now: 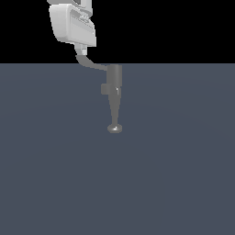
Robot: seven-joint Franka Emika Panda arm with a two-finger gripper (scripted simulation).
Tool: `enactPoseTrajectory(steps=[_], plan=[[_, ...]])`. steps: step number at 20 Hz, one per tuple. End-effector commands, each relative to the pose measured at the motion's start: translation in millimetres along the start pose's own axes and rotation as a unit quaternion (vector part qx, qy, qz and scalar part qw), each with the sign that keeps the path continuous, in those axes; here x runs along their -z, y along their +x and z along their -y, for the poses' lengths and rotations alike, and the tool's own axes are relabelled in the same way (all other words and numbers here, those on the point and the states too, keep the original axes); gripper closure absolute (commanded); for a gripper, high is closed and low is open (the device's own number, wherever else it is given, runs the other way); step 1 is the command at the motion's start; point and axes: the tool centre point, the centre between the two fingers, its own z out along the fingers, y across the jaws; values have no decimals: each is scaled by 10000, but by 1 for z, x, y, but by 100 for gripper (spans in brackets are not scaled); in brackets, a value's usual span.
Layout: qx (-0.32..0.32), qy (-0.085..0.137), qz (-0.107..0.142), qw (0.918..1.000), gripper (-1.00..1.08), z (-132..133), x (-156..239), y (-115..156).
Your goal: Turn on the faucet by rotating a designated handle.
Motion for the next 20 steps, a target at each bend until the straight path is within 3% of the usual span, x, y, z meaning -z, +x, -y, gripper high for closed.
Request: enactPoseTrajectory(steps=[1, 20], plan=[[-4, -12, -6, 10000, 108, -5, 0, 5], [5, -25, -5, 10000, 108, -39, -1, 37]])
